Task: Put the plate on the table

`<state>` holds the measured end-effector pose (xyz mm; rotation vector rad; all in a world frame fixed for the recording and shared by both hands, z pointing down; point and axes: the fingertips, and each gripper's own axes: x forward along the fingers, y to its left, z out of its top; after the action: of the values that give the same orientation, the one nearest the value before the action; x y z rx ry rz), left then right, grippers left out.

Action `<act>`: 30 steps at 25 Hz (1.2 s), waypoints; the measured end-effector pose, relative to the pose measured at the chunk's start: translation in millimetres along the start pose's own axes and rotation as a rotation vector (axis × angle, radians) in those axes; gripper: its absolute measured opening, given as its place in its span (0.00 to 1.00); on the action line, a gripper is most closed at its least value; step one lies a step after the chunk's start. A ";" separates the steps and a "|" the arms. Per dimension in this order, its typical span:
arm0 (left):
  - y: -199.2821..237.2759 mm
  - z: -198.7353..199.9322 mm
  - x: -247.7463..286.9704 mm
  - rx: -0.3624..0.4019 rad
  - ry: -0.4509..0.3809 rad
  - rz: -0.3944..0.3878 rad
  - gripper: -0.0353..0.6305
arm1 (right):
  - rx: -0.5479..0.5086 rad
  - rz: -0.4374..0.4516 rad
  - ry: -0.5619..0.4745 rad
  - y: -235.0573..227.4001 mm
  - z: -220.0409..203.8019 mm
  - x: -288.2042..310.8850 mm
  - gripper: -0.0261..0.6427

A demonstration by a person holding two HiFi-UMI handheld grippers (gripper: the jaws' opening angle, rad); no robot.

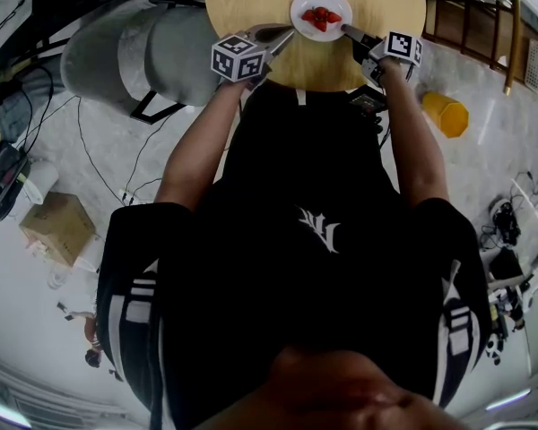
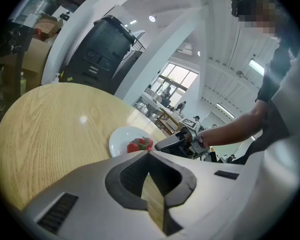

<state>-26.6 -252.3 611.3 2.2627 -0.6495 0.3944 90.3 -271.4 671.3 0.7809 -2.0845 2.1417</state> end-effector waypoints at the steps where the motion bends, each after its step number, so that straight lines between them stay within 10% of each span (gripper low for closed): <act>1: 0.1 -0.4 0.1 0.000 0.002 0.000 0.05 | 0.002 -0.014 0.004 -1.2 -0.3 -0.2 0.06; 30: -1.9 -4.6 -3.1 0.021 0.001 0.002 0.05 | -0.214 -0.291 0.011 -12.4 3.8 -1.2 0.11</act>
<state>-28.5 -246.8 611.9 2.2815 -0.6502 0.4057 97.2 -273.5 682.1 0.9722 -2.0058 1.7386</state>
